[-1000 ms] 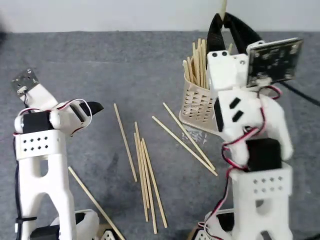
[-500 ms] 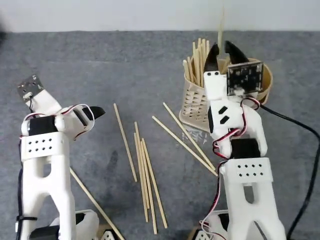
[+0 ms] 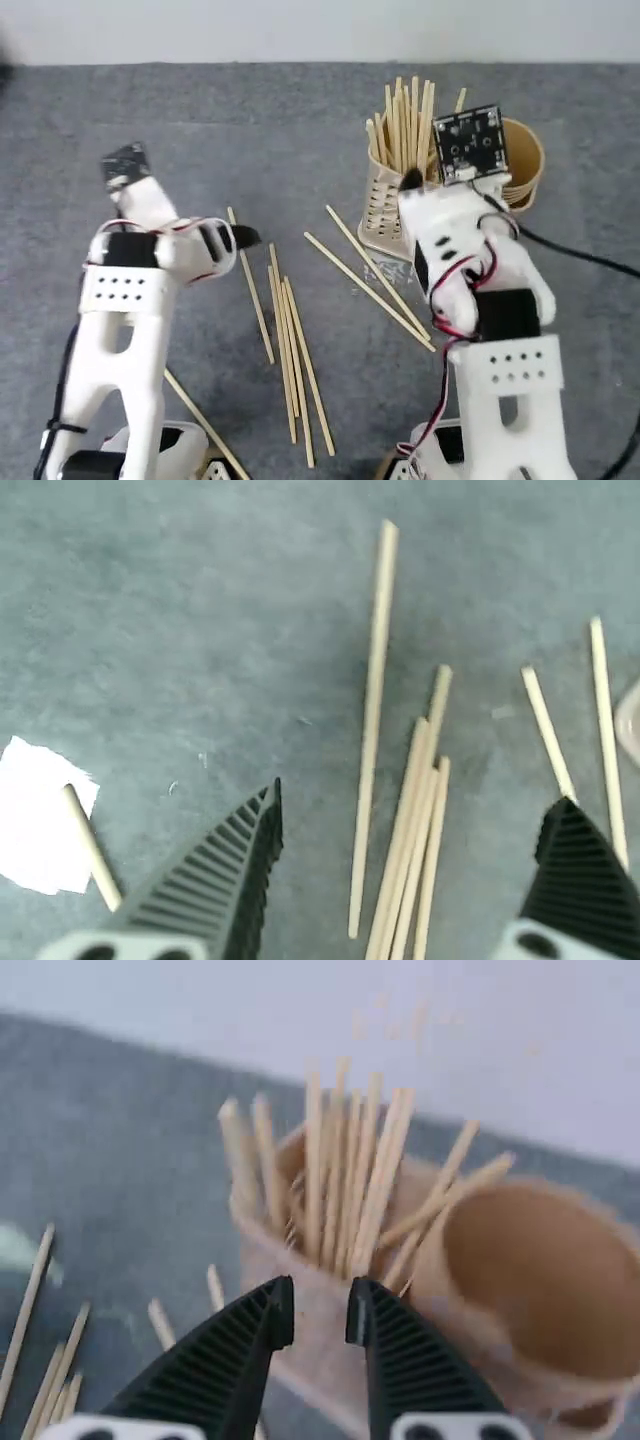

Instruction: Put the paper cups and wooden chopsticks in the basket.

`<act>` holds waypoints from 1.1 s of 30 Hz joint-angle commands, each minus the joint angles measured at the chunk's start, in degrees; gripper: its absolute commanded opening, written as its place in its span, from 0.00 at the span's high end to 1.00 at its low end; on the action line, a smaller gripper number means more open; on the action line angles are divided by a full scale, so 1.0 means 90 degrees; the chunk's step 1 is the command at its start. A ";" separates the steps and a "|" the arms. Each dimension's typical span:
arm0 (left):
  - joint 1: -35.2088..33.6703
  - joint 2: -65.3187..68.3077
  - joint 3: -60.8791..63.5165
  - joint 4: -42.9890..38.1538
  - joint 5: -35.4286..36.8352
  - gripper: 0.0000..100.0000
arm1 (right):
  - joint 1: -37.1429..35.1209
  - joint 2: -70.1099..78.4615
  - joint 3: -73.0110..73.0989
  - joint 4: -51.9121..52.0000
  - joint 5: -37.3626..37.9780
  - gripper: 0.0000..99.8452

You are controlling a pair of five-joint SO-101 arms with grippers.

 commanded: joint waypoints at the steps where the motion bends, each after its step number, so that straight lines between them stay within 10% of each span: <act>1: 0.0371 -0.0137 0.0073 0.0010 -0.0107 0.62 | -0.0220 -0.0484 0.0498 0.0728 0.0059 0.91; 14: 0.0762 0.1866 -0.0112 0.0020 0.0059 0.62 | -0.0737 -0.1451 0.4396 -0.1402 0.0039 0.91; 33: 0.1436 0.4337 -0.1411 -0.0029 0.0410 0.62 | -0.0474 -0.1509 0.4689 -0.1665 -0.1221 0.91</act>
